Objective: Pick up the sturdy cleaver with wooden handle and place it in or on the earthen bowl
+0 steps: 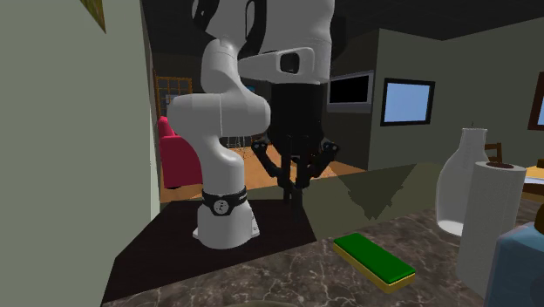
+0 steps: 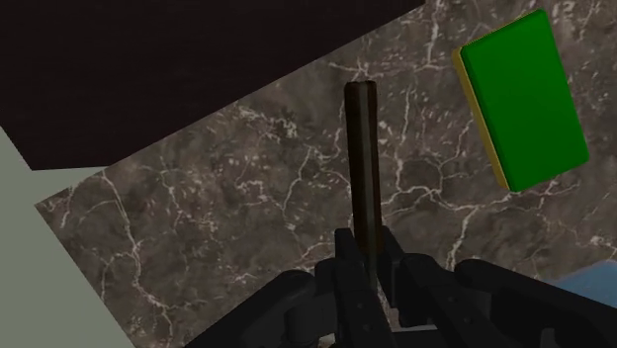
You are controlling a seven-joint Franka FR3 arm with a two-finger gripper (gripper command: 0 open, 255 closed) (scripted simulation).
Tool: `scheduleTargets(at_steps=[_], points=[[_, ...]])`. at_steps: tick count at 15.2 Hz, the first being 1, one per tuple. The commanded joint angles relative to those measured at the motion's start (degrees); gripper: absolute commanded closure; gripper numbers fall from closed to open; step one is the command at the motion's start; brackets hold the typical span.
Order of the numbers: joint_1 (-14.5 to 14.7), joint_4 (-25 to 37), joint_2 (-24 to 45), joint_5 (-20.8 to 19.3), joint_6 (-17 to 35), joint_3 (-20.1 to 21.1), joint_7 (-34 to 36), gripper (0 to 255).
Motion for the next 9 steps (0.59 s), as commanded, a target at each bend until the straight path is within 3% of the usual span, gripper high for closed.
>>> scheduleTargets(at_steps=[1, 5, 9], points=[[-0.13, 1.14, -1.00, -0.49, -2.15, -0.57, -0.03, 255], [-0.34, 3.01, -2.17, -1.17, -5.16, -1.33, -0.03, 255], [-5.34, 8.26, 7.03, -4.65, -1.18, -2.95, -3.26, 255]])
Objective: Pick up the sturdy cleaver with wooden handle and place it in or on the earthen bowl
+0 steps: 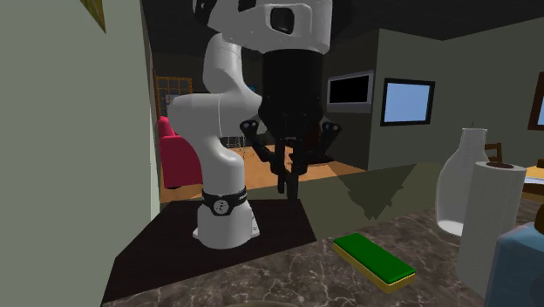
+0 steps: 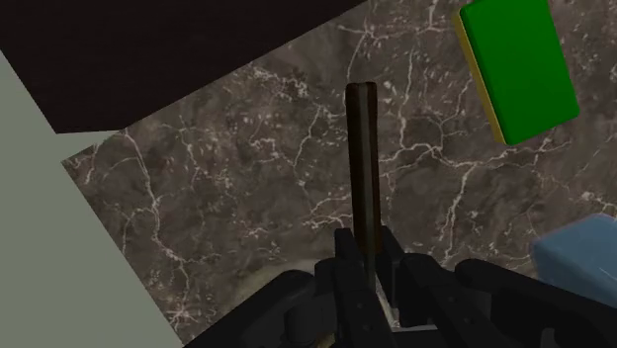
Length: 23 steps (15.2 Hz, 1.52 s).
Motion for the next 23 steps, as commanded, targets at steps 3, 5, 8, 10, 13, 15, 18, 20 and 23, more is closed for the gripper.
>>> scheduleTargets(at_steps=[3, 5, 8, 10, 13, 15, 18, 20, 23], points=[[-4.30, 5.77, 9.27, -3.34, 3.47, -1.18, -2.41, 255], [-6.14, 9.12, 13.68, -5.00, 4.48, -1.68, -3.27, 255], [-8.52, 14.55, 20.15, -7.44, 5.40, -2.32, -4.22, 255], [-9.83, 18.44, 24.38, -9.04, 5.64, -2.71, -4.66, 255], [-10.63, 20.31, 27.98, -10.28, 7.27, -2.85, -4.71, 255], [-10.66, 19.43, 28.78, -10.47, 8.92, -2.71, -4.51, 255], [-10.73, 18.20, 30.08, -10.83, 11.41, -2.50, -4.17, 255], [-10.78, 17.44, 31.02, -11.12, 13.08, -2.36, -3.90, 255], [-10.88, 16.40, 32.55, -11.63, 15.59, -2.15, -3.44, 255]])
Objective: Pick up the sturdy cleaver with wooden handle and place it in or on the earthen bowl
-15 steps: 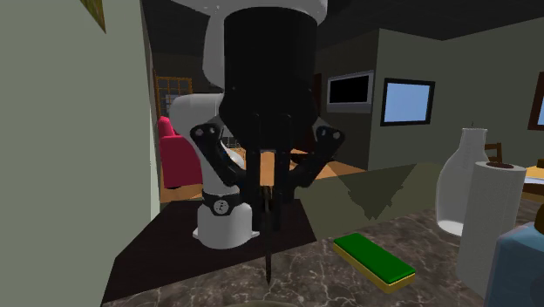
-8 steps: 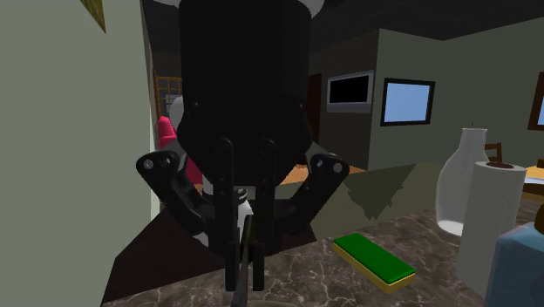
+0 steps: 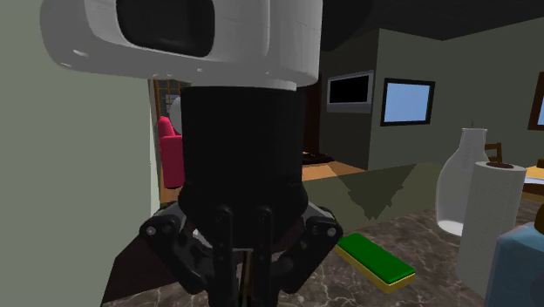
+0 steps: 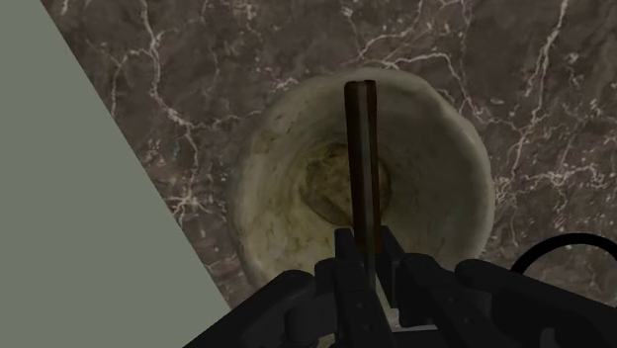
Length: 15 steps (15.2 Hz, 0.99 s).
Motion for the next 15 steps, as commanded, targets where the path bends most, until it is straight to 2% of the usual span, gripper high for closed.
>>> scheduleTargets(at_steps=[1, 3, 10, 11, 15], points=[[-0.03, -0.60, 1.30, -0.45, 1.88, 0.25, 0.54, 255], [-0.09, -1.11, 2.23, -0.82, 3.29, 0.34, 0.84, 255], [-0.08, -1.11, 2.23, -0.82, 3.29, 0.34, 0.84, 255], [-0.08, -1.11, 2.23, -0.82, 3.28, 0.34, 0.84, 0], [-0.08, -1.12, 2.23, -0.82, 3.28, 0.34, 0.84, 0]])
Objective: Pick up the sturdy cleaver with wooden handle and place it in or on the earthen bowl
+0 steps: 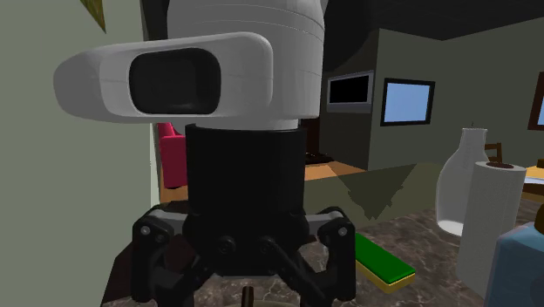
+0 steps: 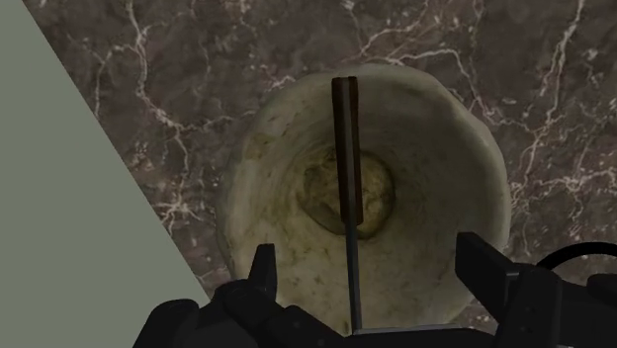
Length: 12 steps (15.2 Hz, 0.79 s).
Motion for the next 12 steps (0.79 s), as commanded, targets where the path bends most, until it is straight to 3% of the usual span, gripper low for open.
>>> scheduleTargets(at_steps=[1, 5, 12], points=[[0.00, 0.00, 0.00, 0.00, 0.00, 0.00, 0.00, 0], [0.33, 3.35, -4.76, 1.63, -7.92, -0.50, -1.27, 0], [0.34, 3.35, -4.76, 1.62, -7.92, -0.51, -1.26, 0]])
